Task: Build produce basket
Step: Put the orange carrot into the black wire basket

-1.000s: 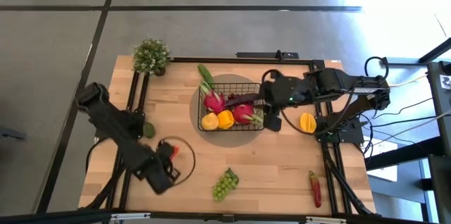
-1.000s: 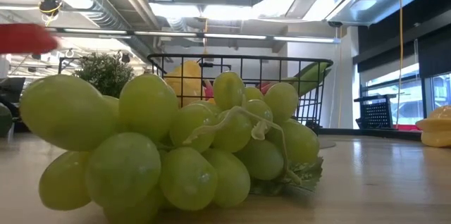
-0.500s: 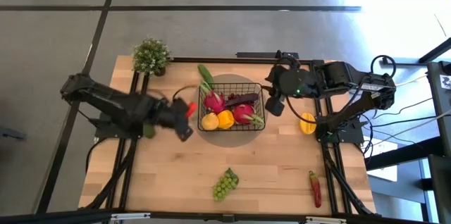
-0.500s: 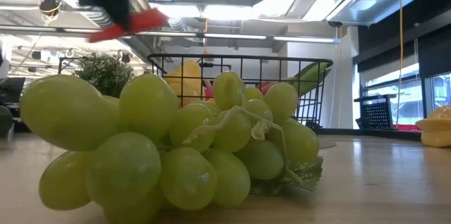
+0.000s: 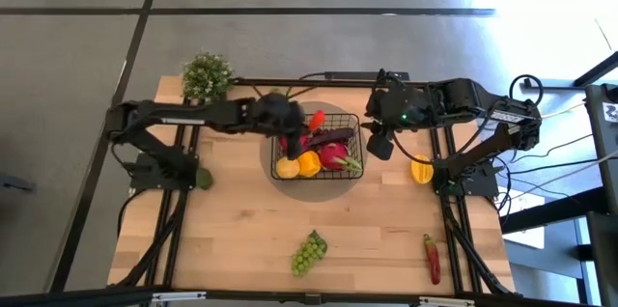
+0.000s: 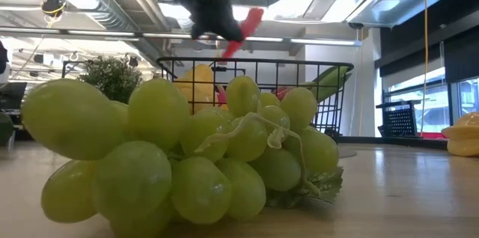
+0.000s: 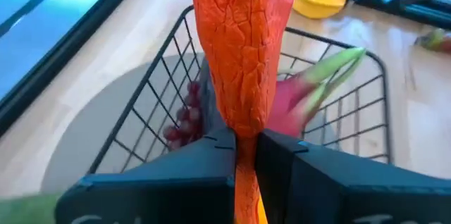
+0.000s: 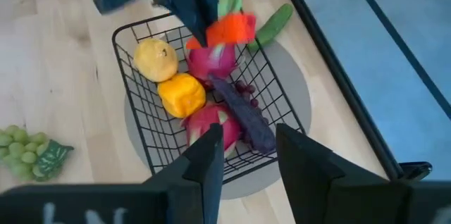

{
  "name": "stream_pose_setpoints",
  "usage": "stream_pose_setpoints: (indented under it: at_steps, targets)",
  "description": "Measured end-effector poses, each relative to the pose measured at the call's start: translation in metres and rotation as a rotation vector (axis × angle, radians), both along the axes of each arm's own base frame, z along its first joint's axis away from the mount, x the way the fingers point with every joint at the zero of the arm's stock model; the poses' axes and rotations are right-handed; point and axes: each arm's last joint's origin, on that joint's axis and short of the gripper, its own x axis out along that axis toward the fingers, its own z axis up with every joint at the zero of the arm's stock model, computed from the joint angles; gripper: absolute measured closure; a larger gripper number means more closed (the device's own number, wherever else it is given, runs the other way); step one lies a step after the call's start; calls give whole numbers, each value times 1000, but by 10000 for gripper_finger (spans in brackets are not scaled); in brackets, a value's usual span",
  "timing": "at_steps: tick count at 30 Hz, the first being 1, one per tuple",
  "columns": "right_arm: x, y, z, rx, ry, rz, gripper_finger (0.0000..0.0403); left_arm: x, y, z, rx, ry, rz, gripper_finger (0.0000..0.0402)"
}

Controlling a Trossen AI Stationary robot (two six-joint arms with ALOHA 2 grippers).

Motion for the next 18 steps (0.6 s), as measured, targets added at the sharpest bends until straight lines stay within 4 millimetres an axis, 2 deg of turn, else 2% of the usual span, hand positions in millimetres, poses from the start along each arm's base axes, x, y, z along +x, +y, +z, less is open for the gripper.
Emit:
stream_pose_setpoints:
  at_steps: [3, 6, 11, 18]
  targets:
    - [0, 0, 0, -1, 0, -1, 281, 17, 13, -11, 43, -48, -32, 392]
    - [0, 0, 0, -2, -2, -5, 281, 30, 24, -32, 46, -25, -54, 392]
    - [1, 0, 0, -1, -9, -6, 281, 41, 35, -56, 82, 57, -48, 392]
    - [1, 0, 1, 2, -12, -9, 281, 43, 39, -59, 140, 93, -27, 385]
